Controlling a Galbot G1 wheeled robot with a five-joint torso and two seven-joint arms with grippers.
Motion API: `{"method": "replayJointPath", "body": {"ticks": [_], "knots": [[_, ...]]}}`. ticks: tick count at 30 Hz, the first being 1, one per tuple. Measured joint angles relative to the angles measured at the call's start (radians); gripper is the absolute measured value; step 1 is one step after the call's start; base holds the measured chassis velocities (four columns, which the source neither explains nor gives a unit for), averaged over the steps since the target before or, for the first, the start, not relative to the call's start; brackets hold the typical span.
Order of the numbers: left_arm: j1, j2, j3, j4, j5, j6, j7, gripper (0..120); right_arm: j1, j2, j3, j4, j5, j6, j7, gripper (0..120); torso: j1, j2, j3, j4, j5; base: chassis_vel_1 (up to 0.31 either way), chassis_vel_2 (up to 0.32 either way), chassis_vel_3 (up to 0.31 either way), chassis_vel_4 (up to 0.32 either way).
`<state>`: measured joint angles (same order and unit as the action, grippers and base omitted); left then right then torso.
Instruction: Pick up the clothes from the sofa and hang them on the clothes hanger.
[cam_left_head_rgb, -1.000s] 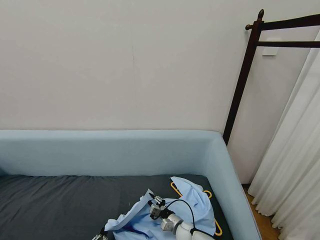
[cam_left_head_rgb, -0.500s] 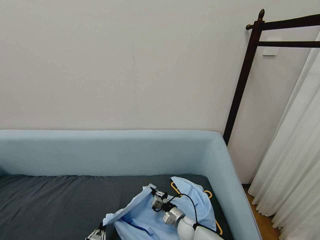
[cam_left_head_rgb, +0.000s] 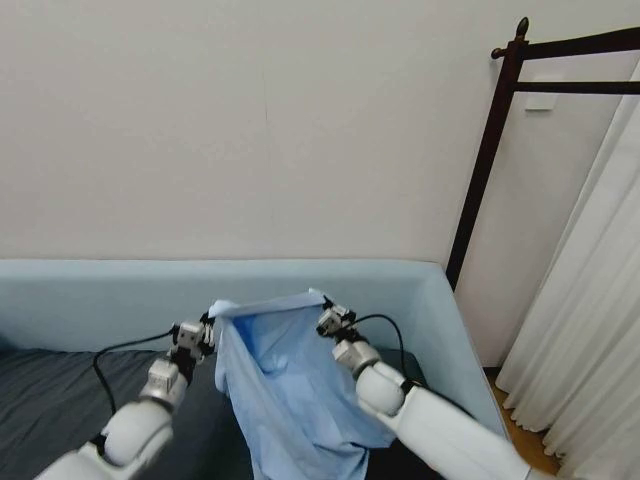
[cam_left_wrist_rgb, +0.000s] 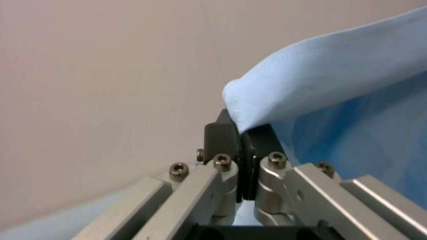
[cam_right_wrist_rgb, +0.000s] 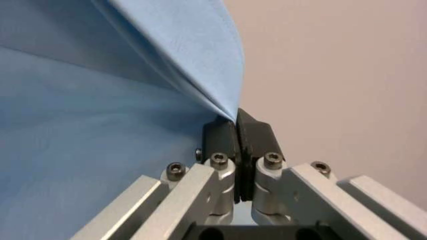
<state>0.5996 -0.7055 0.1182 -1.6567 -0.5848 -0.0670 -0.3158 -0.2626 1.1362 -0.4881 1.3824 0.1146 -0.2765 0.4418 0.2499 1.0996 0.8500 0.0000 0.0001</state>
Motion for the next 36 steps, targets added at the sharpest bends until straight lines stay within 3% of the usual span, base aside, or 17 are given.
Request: {"method": "replayJointPath", "body": {"ticks": [4, 5, 8, 13, 17, 21, 22, 26, 28, 32, 36], "knots": [[-0.312, -0.033, 0.203, 0.095, -0.054, 0.029, -0.009, 0, 0.135, -0.042, 0.001, 0.038, 0.09, -0.109, 0.014, 0, 0.0, 0.0, 0.0, 0.0002, -0.0004, 0.0, 0.0, 0.0, 0.0], [-0.312, -0.033, 0.203, 0.095, -0.054, 0.029, -0.009, 0, 0.135, -0.042, 0.001, 0.038, 0.09, -0.109, 0.014, 0, 0.0, 0.0, 0.0, 0.0002, -0.0004, 0.0, 0.0, 0.0, 0.0], [-0.492, -0.086, 0.314, 0.176, -0.08, 0.041, -0.02, 0, 0.234, -0.076, -0.013, 0.044, 0.13, -0.147, 0.008, 0, 0.0, 0.0, 0.0, -0.0008, 0.0003, 0.0, 0.0, 0.0, 0.0], [-0.58, -0.103, 0.361, 0.162, -0.113, 0.07, -0.04, 0, 0.291, -0.136, -0.034, 0.122, 0.183, -0.195, 0.012, 0, 0.0, 0.0, 0.0, -0.0005, 0.0004, 0.0, 0.0, 0.0, 0.0], [-0.54, -0.054, 0.307, 0.042, -0.142, 0.12, -0.069, 0, 0.285, -0.191, -0.031, 0.233, 0.221, -0.249, 0.027, 0, 0.0, 0.0, 0.0, -0.0001, 0.0003, 0.0, 0.0, 0.0, 0.0], [-0.409, 0.055, 0.169, -0.177, -0.176, 0.174, -0.102, 0, 0.28, -0.27, -0.017, 0.398, 0.27, -0.321, 0.045, 0, 0.0, 0.0, 0.0, 0.0002, -0.0001, 0.0, 0.0, 0.0, 0.0], [-0.409, 0.055, 0.169, -0.177, -0.176, 0.174, -0.102, 0, 0.28, -0.27, -0.017, 0.398, 0.27, -0.321, 0.045, 0, 0.0, 0.0, 0.0, 0.0002, -0.0001, 0.0, 0.0, 0.0, 0.0], [-0.268, 0.165, 0.027, -0.368, -0.2, 0.209, -0.112, 0, 0.282, -0.362, 0.012, 0.566, 0.314, -0.398, 0.043, 0, 0.0, 0.0, 0.0, 0.0002, -0.0002, 0.0, 0.0, 0.0, 0.0], [-0.245, 0.18, 0.004, -0.392, -0.209, 0.217, -0.114, 0, 0.279, -0.376, 0.022, 0.592, 0.325, -0.412, 0.042, 0, 0.0, 0.0, 0.0, 0.0002, -0.0002, 0.0, 0.0, 0.0, 0.0], [-0.099, 0.274, -0.136, -0.539, -0.251, 0.249, -0.119, 0, 0.272, -0.446, 0.074, 0.714, 0.389, -0.454, 0.04, 0, 0.0, 0.0, 0.0, 0.0, 0.0, 0.0, 0.0, 0.0, 0.0], [-0.038, 0.299, -0.181, -0.607, -0.263, 0.263, -0.136, 0, 0.272, -0.481, 0.077, 0.783, 0.39, -0.462, 0.044, 0, 0.0, 0.0, -0.001, 0.0001, 0.0001, 0.0, 0.0, 0.0, 0.0]]}}
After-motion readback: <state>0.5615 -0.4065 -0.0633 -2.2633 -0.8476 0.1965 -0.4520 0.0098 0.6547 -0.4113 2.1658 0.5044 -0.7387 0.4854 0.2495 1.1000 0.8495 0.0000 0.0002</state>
